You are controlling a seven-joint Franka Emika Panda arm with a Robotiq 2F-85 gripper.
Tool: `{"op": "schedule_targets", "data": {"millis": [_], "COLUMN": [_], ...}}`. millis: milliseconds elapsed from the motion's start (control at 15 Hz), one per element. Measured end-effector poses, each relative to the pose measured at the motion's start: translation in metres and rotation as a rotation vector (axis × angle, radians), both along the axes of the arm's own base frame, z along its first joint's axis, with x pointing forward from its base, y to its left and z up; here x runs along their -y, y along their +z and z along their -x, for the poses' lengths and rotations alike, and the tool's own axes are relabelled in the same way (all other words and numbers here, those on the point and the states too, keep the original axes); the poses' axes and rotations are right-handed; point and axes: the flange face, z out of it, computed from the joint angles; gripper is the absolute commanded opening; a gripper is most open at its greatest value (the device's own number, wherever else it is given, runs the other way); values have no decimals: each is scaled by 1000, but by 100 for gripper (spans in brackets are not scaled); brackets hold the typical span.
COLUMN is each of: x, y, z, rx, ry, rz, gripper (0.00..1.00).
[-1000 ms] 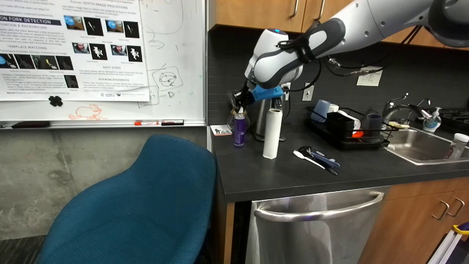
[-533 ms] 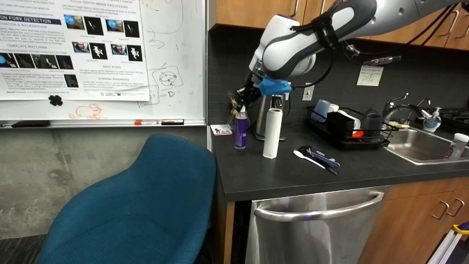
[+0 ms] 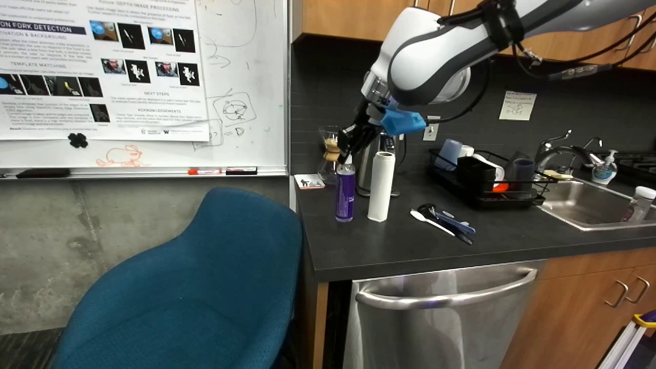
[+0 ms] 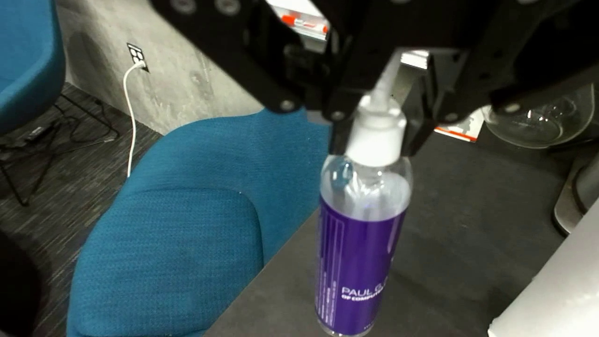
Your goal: Move the bottle to the right in front of the dish rack
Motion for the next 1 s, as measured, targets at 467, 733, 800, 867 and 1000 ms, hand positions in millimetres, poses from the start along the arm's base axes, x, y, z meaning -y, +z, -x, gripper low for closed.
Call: {"op": "schedule_targets", "data": {"millis": [467, 733, 800, 867, 1000], "x": [-3, 16, 22, 29, 44], "y": [-4, -1, 1, 4, 12], "z": [74, 112, 120, 129, 144], "rx": [-26, -26, -25, -24, -22], "ry": [56, 48, 43, 36, 20], "rz": [13, 35, 38, 39, 39], "gripper": [8, 8, 8, 8, 8]}}
